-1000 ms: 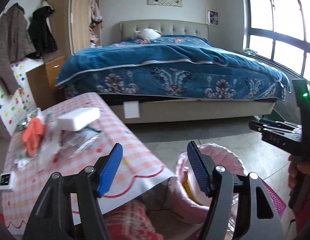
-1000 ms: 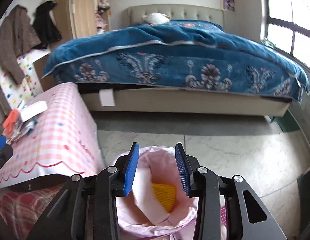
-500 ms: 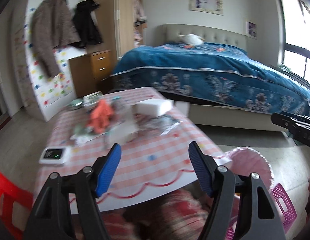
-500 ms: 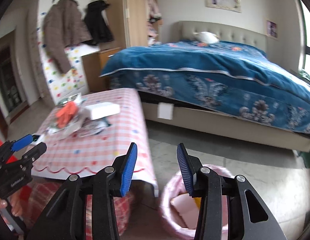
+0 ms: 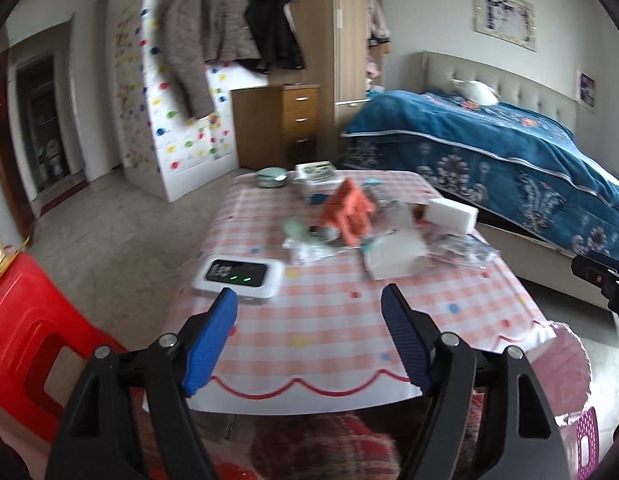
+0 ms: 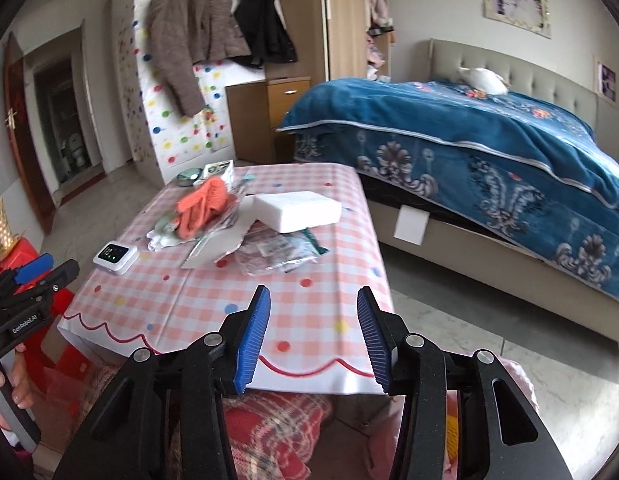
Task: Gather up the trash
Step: 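Bring both tools back over the table, then grasp the white foam block with the right tool and lift it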
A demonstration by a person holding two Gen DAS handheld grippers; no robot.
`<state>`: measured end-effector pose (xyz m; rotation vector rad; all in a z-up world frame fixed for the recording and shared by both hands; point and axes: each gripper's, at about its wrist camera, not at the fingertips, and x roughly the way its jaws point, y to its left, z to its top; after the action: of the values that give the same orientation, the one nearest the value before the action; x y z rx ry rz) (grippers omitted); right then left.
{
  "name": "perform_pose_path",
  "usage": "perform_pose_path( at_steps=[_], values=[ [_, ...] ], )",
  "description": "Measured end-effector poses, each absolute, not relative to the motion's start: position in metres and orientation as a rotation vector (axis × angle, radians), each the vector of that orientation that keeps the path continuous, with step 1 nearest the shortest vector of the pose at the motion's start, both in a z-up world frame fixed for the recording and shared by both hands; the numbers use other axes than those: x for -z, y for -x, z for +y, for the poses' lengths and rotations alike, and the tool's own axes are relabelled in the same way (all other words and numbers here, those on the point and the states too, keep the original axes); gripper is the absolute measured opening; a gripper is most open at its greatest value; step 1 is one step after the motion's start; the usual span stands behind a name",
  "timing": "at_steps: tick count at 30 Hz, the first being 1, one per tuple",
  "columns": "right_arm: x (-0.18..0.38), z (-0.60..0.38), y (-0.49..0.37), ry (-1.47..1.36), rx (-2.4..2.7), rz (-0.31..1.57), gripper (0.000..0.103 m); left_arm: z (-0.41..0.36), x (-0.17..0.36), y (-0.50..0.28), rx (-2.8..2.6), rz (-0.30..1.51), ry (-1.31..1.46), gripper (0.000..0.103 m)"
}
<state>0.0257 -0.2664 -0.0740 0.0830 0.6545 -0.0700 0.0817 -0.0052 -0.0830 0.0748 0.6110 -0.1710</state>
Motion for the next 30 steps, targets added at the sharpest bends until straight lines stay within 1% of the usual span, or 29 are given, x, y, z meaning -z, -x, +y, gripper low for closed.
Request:
perform_pose_path(
  at_steps=[9, 21, 30],
  values=[
    [0.085, -0.259, -0.066, -0.068, 0.038, 0.682, 0.047, 0.011, 0.093, -0.106, 0.117, 0.646, -0.059, 0.073],
    [0.103, -0.258, -0.127, -0.069, 0.025, 0.714, 0.047, -0.003, 0.107, -0.154, 0.116, 0.675, -0.083, 0.073],
    [0.116, -0.252, -0.175, -0.078, 0.028, 0.734, 0.046, -0.017, 0.116, -0.173, 0.15, 0.693, -0.092, 0.073]
  ],
)
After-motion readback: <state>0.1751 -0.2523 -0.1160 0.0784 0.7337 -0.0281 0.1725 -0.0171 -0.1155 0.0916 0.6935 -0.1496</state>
